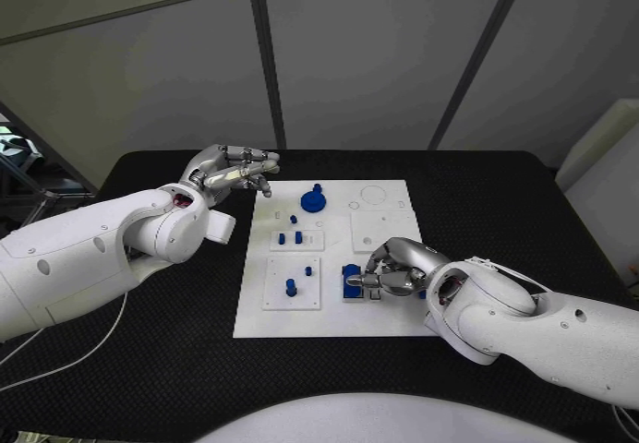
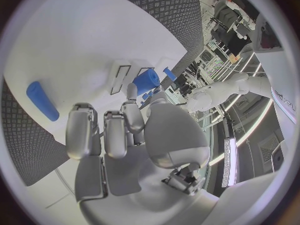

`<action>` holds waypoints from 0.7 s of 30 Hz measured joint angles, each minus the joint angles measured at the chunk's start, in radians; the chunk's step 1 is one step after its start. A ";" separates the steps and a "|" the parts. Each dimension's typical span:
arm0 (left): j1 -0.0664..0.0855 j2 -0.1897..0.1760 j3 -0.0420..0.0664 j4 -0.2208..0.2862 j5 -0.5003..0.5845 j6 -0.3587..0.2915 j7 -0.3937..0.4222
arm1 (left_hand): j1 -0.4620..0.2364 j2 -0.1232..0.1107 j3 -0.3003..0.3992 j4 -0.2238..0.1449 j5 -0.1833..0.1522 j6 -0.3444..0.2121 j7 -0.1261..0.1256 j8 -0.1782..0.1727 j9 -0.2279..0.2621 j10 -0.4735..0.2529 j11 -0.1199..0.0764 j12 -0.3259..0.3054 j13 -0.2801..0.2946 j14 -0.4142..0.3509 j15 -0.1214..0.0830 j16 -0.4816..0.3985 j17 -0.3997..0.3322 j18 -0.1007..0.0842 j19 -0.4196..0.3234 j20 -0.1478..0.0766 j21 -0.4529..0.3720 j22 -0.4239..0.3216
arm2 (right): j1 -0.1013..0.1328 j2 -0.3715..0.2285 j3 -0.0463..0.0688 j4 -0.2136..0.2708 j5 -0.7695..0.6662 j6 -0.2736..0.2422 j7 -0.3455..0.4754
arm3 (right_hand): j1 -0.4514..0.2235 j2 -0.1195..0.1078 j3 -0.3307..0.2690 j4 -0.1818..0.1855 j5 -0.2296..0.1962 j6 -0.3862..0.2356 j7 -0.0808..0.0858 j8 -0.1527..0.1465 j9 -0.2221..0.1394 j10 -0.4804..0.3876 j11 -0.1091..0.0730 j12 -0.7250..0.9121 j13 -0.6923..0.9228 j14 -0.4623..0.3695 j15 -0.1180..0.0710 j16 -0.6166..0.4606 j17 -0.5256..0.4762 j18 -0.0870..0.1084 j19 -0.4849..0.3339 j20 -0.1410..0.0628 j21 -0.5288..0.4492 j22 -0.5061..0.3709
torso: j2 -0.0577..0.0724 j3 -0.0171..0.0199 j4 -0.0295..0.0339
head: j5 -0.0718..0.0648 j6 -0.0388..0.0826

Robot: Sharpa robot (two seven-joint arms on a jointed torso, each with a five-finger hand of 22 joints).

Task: Assemble the parts on the task board

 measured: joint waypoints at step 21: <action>0.000 -0.002 0.000 -0.001 0.000 0.000 -0.001 | 0.000 0.000 0.000 0.000 0.000 0.000 0.000 0.000 0.000 0.000 0.000 0.000 0.000 0.000 0.000 0.000 0.000 0.000 0.000 0.000 0.000 -0.001 | 0.000 -0.026 0.000 0.034 -0.021 0.013 0.050 | 0.087 -0.001 0.012 -0.038 0.010 0.006 -0.006 0.000 0.014 0.005 -0.005 -0.001 0.013 0.000 0.000 0.006 0.000 0.000 0.004 -0.004 0.008 0.014 | -0.001 -0.0004 0.0003 | 0.002 0.001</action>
